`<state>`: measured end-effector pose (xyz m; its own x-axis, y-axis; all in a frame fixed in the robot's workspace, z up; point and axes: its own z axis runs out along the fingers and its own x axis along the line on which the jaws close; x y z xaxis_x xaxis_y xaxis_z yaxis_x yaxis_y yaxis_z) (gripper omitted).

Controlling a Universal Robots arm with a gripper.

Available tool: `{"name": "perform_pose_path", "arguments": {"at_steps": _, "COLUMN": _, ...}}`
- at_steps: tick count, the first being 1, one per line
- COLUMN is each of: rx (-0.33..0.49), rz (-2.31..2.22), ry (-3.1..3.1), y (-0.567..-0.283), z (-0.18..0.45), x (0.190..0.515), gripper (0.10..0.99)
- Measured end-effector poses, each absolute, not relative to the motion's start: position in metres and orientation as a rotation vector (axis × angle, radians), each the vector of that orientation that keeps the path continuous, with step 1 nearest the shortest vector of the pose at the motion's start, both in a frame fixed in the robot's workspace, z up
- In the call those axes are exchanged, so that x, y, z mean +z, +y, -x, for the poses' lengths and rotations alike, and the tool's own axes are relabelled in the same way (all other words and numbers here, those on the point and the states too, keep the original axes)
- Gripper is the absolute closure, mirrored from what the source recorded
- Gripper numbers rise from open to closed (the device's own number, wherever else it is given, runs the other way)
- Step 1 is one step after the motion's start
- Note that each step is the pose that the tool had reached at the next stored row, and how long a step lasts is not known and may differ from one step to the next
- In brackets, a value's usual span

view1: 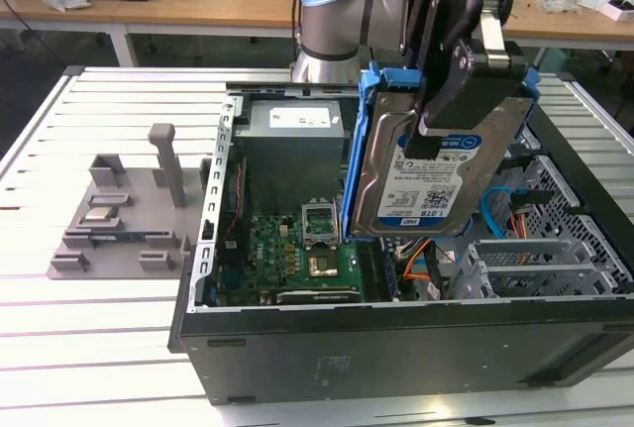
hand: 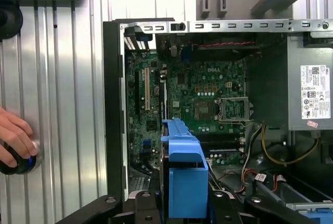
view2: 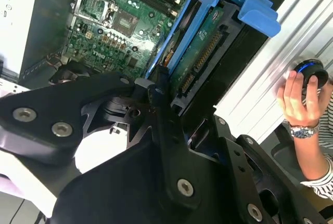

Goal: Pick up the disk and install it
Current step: 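Pick up the disk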

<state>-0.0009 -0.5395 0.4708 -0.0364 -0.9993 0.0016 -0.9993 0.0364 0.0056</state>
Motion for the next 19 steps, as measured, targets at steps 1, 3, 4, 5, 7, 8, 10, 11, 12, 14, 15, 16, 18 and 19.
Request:
{"name": "perform_pose_path", "arguments": {"at_steps": 1, "rx": -0.005, "rz": -2.177, "ry": -2.258, "y": -0.54, "z": -0.001, "x": 0.471, "gripper": 0.722}}
{"name": "perform_pose_path", "arguments": {"at_steps": 3, "rx": -0.005, "rz": -2.177, "ry": -2.258, "y": -0.54, "z": -0.006, "x": 0.471, "gripper": 0.722}}
{"name": "perform_pose_path", "arguments": {"at_steps": 4, "rx": -0.005, "rz": -2.177, "ry": -2.258, "y": -0.54, "z": -0.009, "x": 0.471, "gripper": 0.722}}
{"name": "perform_pose_path", "arguments": {"at_steps": 5, "rx": -0.005, "rz": -2.177, "ry": -2.258, "y": -0.54, "z": -0.01, "x": 0.471, "gripper": 0.722}}
{"name": "perform_pose_path", "arguments": {"at_steps": 7, "rx": -0.004, "rz": -2.177, "ry": -2.258, "y": -0.54, "z": -0.015, "x": 0.471, "gripper": 0.722}}
{"name": "perform_pose_path", "arguments": {"at_steps": 8, "rx": -0.005, "rz": -2.177, "ry": -2.258, "y": -0.54, "z": -0.016, "x": 0.471, "gripper": 0.722}}
{"name": "perform_pose_path", "arguments": {"at_steps": 10, "rx": -0.005, "rz": -2.177, "ry": -2.258, "y": -0.54, "z": -0.019, "x": 0.471, "gripper": 0.722}}
{"name": "perform_pose_path", "arguments": {"at_steps": 11, "rx": -0.005, "rz": -2.177, "ry": -2.258, "y": -0.54, "z": -0.02, "x": 0.471, "gripper": 0.722}}
{"name": "perform_pose_path", "arguments": {"at_steps": 12, "rx": -0.005, "rz": -2.177, "ry": -2.258, "y": -0.54, "z": -0.021, "x": 0.471, "gripper": 0.722}}
{"name": "perform_pose_path", "arguments": {"at_steps": 14, "rx": -0.005, "rz": -2.177, "ry": -2.258, "y": -0.54, "z": -0.023, "x": 0.47, "gripper": 0.722}}
{"name": "perform_pose_path", "arguments": {"at_steps": 15, "rx": -0.005, "rz": -2.177, "ry": -2.258, "y": -0.54, "z": -0.025, "x": 0.47, "gripper": 0.722}}
{"name": "perform_pose_path", "arguments": {"at_steps": 16, "rx": -0.005, "rz": -2.177, "ry": -2.258, "y": -0.54, "z": -0.027, "x": 0.47, "gripper": 0.722}}
{"name": "perform_pose_path", "arguments": {"at_steps": 18, "rx": -0.005, "rz": -2.177, "ry": -2.258, "y": -0.54, "z": -0.033, "x": 0.47, "gripper": 0.722}}
{"name": "perform_pose_path", "arguments": {"at_steps": 19, "rx": -0.005, "rz": -2.177, "ry": -2.258, "y": -0.54, "z": -0.035, "x": 0.47, "gripper": 0.722}}
